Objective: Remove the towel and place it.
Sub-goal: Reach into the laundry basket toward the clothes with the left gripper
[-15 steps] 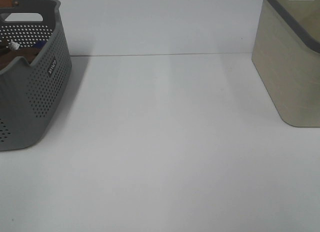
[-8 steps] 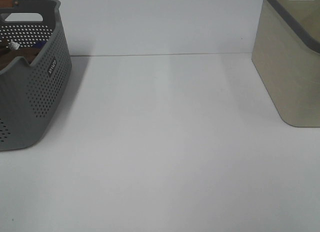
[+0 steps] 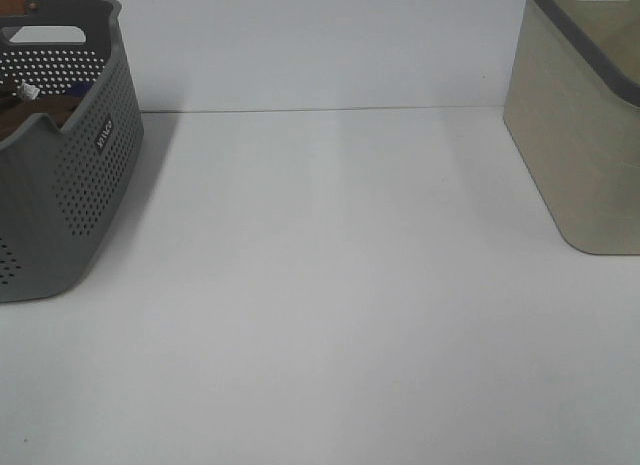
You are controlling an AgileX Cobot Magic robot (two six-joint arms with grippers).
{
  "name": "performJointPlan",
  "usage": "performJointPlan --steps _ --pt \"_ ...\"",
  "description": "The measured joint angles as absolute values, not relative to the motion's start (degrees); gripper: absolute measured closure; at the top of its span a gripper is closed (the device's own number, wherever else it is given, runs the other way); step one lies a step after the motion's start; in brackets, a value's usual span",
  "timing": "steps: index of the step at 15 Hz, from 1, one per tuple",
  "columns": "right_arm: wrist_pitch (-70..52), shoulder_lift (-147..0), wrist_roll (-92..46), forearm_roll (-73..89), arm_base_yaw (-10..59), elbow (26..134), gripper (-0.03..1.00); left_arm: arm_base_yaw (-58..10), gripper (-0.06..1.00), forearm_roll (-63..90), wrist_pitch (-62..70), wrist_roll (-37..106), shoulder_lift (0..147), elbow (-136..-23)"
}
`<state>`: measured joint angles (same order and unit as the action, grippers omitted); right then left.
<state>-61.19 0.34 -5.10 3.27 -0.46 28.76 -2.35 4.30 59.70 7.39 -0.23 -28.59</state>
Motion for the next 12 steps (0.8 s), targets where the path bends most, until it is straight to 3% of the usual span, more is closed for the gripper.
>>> performJointPlan --steps 12 --pt "-61.2 0.3 -5.1 3.3 -0.5 28.8 0.44 -2.3 0.33 4.3 59.7 7.4 -0.2 -28.6"
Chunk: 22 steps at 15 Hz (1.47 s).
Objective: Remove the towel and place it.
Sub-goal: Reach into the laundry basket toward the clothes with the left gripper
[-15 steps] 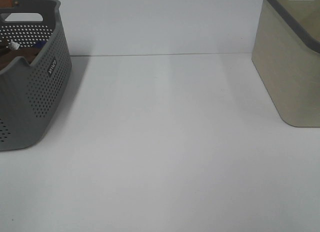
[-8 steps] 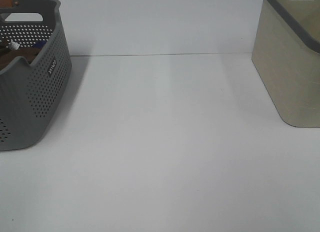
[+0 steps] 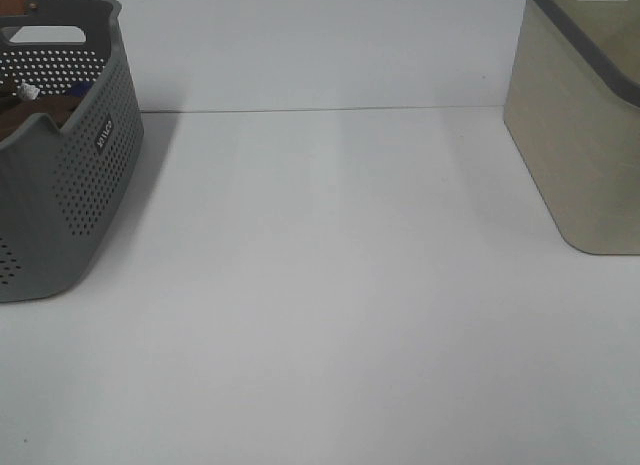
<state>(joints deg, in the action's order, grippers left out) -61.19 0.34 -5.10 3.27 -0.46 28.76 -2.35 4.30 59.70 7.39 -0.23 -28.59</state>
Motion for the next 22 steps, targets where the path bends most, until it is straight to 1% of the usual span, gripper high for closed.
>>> performJointPlan --steps 5,7,11,12,15,19,22 --pt "-61.2 0.3 -5.1 3.3 -0.5 28.8 0.44 -2.3 0.33 4.3 58.6 6.5 -0.2 -29.2" --pt "-61.2 0.3 -5.1 3.3 -0.5 28.8 0.44 -2.3 0.33 4.3 52.4 6.2 2.6 -31.1" --pt "-61.2 0.3 -5.1 3.3 -0.5 28.8 0.44 -2.3 0.33 1.4 37.9 6.2 17.2 -31.9" --pt "-61.2 0.3 -5.1 3.3 -0.5 28.8 0.44 -2.3 0.33 0.0 28.4 6.1 25.6 -31.9" --pt "-61.2 0.3 -5.1 3.3 -0.5 28.8 0.44 -2.3 0.33 0.0 16.9 6.1 38.2 -31.9" --pt "-61.2 0.3 -5.1 3.3 -0.5 28.8 0.44 -2.3 0.33 0.0 13.3 6.1 51.3 -33.1" --pt "-61.2 0.3 -5.1 3.3 -0.5 28.8 0.44 -2.1 0.33 0.0 12.8 6.1 61.0 -41.2"
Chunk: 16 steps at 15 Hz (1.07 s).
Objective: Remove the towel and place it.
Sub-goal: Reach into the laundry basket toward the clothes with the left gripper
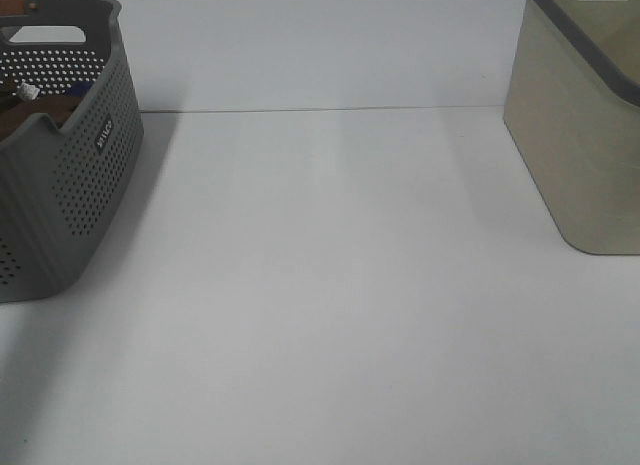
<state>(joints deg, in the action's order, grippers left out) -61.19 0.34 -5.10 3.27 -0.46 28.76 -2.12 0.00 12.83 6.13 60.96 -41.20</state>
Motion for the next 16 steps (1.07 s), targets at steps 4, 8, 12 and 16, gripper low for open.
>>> performJointPlan --steps 4,8,12,16 --pt "-61.2 0.3 -5.1 3.3 -0.5 28.8 0.44 -2.1 0.34 -2.3 21.1 3.0 73.3 -57.1" --pt "-61.2 0.3 -5.1 3.3 -0.5 28.8 0.44 -2.1 0.36 -11.6 37.3 -3.6 86.5 -75.2" --pt "-61.2 0.3 -5.1 3.3 -0.5 28.8 0.44 -2.1 0.37 -17.4 47.8 -8.8 101.0 -93.6" --pt "-61.2 0.3 -5.1 3.3 -0.5 28.8 0.44 -0.5 0.37 -18.0 52.9 -9.1 114.1 -109.4"
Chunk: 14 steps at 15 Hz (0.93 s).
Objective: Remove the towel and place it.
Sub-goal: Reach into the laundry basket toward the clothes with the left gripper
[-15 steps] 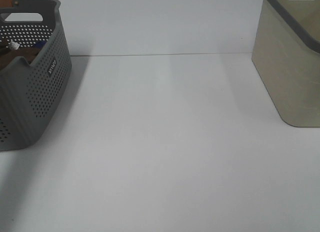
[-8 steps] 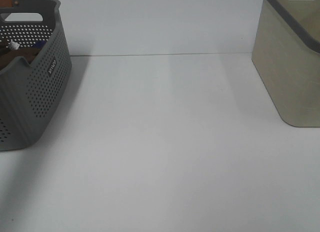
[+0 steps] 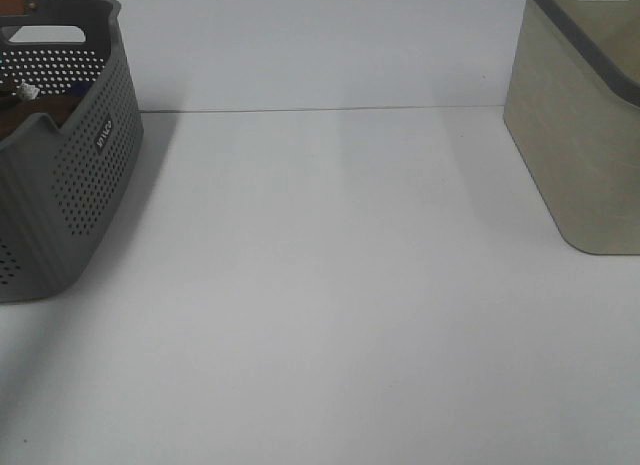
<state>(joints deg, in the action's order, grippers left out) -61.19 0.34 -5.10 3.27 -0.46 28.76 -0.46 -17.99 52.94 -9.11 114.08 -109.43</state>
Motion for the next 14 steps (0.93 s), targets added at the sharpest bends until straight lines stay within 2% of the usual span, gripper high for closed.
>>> performJointPlan --steps 6,14 --pt "-61.2 0.3 -5.1 3.3 -0.5 28.8 0.44 2.6 0.40 -15.6 54.4 -9.2 129.7 -125.8" --pt "-61.2 0.3 -5.1 3.3 -0.5 28.8 0.44 4.4 0.40 -16.0 52.9 -9.2 139.6 -129.4"
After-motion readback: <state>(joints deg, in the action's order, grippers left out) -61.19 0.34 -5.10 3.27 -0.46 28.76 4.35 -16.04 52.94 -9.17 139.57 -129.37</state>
